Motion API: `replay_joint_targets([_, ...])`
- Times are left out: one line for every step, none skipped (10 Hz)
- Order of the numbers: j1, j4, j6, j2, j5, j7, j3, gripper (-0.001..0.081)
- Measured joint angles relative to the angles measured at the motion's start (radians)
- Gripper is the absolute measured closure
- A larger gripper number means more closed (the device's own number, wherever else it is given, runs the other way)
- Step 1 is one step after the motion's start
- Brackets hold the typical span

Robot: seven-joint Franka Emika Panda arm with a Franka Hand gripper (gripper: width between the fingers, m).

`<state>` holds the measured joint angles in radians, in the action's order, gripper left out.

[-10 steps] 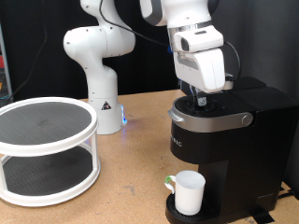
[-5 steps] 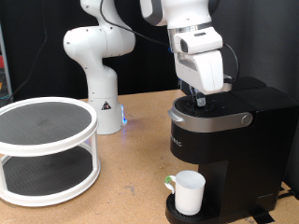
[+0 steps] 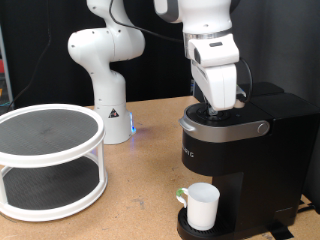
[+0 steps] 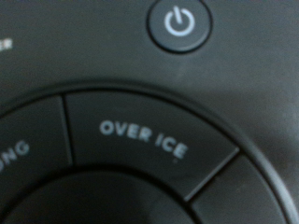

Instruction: Make a cup of coffee with the keurig machine

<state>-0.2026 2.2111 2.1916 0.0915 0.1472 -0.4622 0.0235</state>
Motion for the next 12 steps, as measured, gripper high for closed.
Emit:
replay_joint_targets([0.001, -0.024, -0.037, -0.014, 0.003, 0.016, 0.003, 0.0802])
replay_joint_targets([0.002, -0.044, -0.071, -0.027, 0.008, 0.028, 0.006, 0.0802])
replay_joint_targets([0.003, -0.068, -0.114, -0.040, 0.015, 0.035, 0.012, 0.0802])
replay_joint_targets([0.005, -0.090, -0.168, -0.053, 0.021, 0.035, 0.021, 0.0802])
replay_joint_targets([0.007, -0.115, -0.212, -0.068, 0.026, 0.035, 0.025, 0.0802])
replay_joint_targets([0.007, -0.135, -0.238, -0.081, 0.027, 0.035, 0.028, 0.0802])
replay_joint_targets([0.007, -0.147, -0.253, -0.090, 0.029, 0.037, 0.029, 0.0802])
replay_joint_targets([0.007, -0.150, -0.256, -0.092, 0.035, 0.038, 0.031, 0.0802])
replay_joint_targets([0.007, -0.150, -0.256, -0.093, 0.047, 0.037, 0.034, 0.0802])
replay_joint_targets([0.008, -0.150, -0.256, -0.093, 0.060, 0.037, 0.037, 0.0802])
replay_joint_targets([0.008, -0.150, -0.258, -0.093, 0.071, 0.028, 0.041, 0.0802])
replay_joint_targets([0.008, -0.150, -0.262, -0.093, 0.074, 0.009, 0.044, 0.0802])
